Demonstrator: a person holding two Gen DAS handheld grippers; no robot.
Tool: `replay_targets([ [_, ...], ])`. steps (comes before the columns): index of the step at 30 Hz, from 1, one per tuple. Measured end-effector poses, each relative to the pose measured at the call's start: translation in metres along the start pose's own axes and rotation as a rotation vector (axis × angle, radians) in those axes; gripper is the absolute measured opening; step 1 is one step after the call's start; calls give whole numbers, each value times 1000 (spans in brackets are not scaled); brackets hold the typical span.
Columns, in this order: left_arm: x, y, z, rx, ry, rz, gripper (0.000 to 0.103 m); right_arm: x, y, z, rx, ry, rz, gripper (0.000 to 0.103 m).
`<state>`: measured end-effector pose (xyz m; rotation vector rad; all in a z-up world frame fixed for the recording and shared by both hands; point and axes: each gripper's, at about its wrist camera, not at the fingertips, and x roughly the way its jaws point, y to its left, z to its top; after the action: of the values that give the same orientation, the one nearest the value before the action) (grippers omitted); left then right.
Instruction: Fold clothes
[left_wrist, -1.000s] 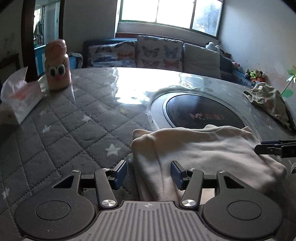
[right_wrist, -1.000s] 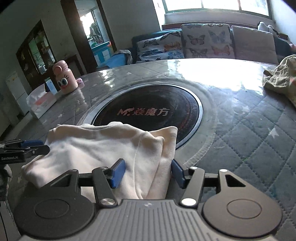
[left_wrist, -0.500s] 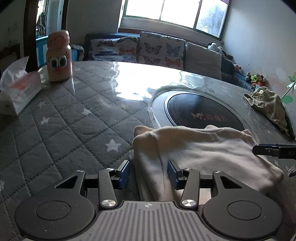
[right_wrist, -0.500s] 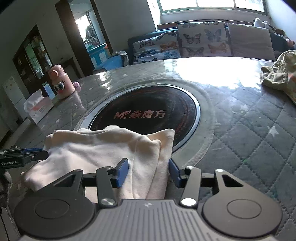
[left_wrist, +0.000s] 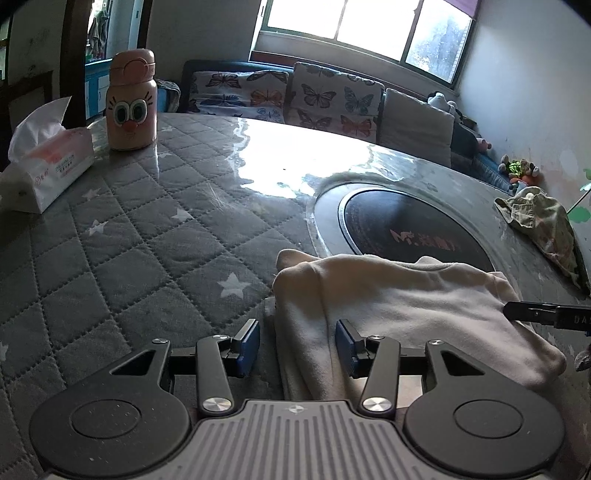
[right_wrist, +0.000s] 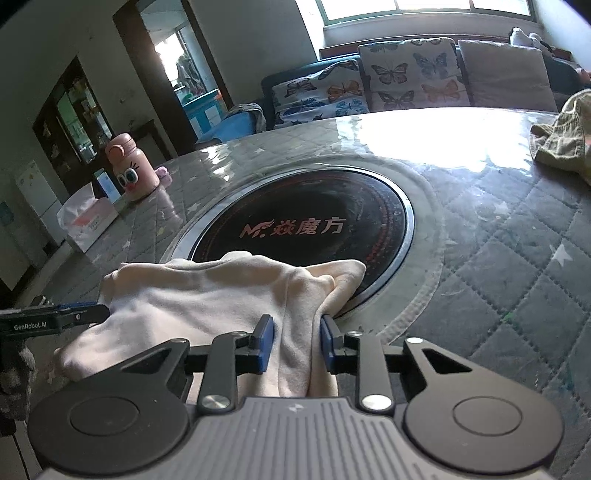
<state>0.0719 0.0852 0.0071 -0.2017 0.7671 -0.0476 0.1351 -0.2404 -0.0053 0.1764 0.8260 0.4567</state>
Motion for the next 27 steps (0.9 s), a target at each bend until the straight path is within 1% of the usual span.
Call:
replay_targets([
  [7,2,1,-1,-17,-2,-27,45,1,-1,-1,12,-5,3,28],
  [9,2,3,-2,-27,-5,-46,37,0,-1,-2,16,-7,5,28],
  [10,2,3,-2,-34,-2,-56,35,0,-1,-2,15,-8,5,28],
  [11,3,3,-2,-42,2,-65,26,0,-1,-2,13,-8,3,28],
  [12,4,2,-2,-49,6,-74,23,-1,0,-2,13,-10,2,26],
  [14,4,0,-1,-51,6,-79,18,-2,1,-3,10,-15,0,23],
  [16,1,-4,-1,-45,-3,-74,17,-5,3,-4,6,-27,-1,18],
  [18,-3,-7,-1,-31,-17,-72,16,-9,5,-4,2,-40,-5,8],
  [22,-15,-16,4,2,-59,-87,15,-18,9,-2,-10,-60,-4,8],
  [27,-27,-21,14,21,-101,-103,15,-30,26,7,-56,-97,20,7],
])
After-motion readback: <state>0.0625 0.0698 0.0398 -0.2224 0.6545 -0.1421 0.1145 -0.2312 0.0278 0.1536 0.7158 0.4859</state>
